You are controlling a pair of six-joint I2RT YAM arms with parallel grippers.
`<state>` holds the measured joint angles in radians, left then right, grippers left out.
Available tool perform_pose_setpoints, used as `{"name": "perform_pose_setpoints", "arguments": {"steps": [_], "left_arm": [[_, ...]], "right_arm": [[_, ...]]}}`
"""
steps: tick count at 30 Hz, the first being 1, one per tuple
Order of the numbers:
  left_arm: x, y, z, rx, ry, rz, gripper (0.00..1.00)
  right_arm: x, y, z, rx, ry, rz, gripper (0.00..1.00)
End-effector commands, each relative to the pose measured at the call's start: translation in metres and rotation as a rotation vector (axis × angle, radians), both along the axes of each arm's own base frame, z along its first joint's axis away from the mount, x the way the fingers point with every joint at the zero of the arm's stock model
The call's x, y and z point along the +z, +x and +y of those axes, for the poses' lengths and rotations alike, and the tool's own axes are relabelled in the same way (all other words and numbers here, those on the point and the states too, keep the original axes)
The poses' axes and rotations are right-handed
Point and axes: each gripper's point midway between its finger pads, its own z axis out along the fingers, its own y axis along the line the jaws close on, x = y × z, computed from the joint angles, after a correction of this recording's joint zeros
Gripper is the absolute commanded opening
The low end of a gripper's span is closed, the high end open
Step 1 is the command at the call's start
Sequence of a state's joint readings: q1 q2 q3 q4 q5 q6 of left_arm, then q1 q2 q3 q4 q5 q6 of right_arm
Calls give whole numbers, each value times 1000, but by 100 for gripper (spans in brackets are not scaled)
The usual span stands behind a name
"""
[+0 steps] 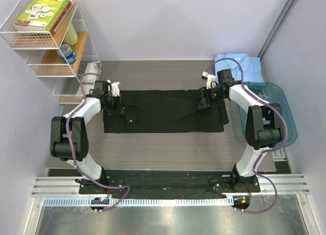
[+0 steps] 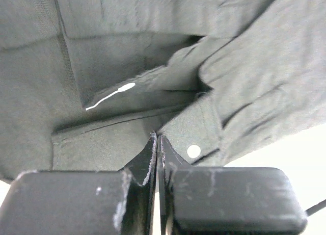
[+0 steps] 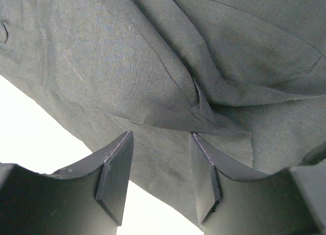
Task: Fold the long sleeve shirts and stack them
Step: Neatly place the folded shirt into the bin
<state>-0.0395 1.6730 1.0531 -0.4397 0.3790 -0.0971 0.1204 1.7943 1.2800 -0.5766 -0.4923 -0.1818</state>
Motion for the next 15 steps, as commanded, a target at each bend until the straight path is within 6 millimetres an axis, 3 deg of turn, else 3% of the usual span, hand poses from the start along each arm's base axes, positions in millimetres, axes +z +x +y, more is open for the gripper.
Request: {"name": "perform_pose_setpoints", "arguments": {"steps": [1, 9, 12, 14, 15], "left_arm": [[34, 10, -6, -20, -12, -99, 0], [26, 12, -7, -37, -7, -72, 0], [17, 5, -8, -44, -14, -31, 0], [18, 2, -6, -12, -70, -8, 0], [21, -1, -8, -8, -117, 1, 12]], "right_arm": [[10, 4, 1, 12, 15, -33, 53], [15, 4, 7, 27, 49, -36, 53], [25, 2, 18, 59, 105, -40, 53], [39, -3, 37, 99, 162, -61, 55], [46, 1, 48, 117, 176, -103, 56]]}}
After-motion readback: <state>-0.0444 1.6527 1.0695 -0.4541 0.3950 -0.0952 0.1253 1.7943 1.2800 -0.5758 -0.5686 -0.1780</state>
